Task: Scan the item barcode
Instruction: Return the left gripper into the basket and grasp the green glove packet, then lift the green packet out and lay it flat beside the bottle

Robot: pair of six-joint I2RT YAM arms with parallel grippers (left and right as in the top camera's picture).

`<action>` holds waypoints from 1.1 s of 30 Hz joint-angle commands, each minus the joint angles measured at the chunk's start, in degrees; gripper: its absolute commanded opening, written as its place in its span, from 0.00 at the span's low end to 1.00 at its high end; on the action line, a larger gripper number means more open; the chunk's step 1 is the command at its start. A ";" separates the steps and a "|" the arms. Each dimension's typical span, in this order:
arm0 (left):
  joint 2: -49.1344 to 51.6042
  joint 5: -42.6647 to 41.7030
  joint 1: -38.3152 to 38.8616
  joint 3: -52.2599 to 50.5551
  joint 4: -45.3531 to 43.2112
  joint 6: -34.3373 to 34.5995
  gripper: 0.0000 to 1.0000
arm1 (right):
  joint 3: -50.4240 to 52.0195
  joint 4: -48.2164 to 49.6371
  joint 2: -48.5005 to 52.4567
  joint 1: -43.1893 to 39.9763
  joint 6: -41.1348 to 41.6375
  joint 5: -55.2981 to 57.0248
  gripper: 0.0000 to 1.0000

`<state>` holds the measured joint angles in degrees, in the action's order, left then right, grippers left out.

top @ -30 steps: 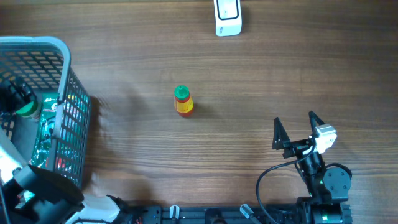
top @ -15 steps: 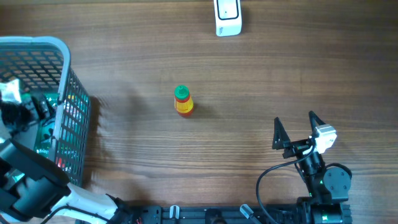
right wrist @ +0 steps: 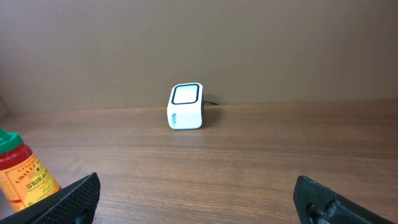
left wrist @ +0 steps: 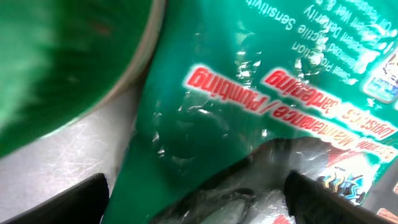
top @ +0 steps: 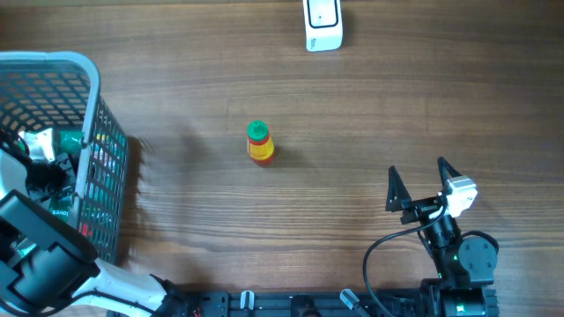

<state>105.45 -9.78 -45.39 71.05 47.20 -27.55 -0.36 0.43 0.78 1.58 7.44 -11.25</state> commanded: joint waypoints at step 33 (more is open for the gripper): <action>-47.93 -50.64 -0.09 5.05 -22.95 17.97 0.04 | 0.07 0.31 -0.33 0.28 -0.61 0.92 1.00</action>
<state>61.65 -43.72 -45.39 75.26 26.44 -12.34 -0.36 0.43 0.80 1.58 7.44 -11.25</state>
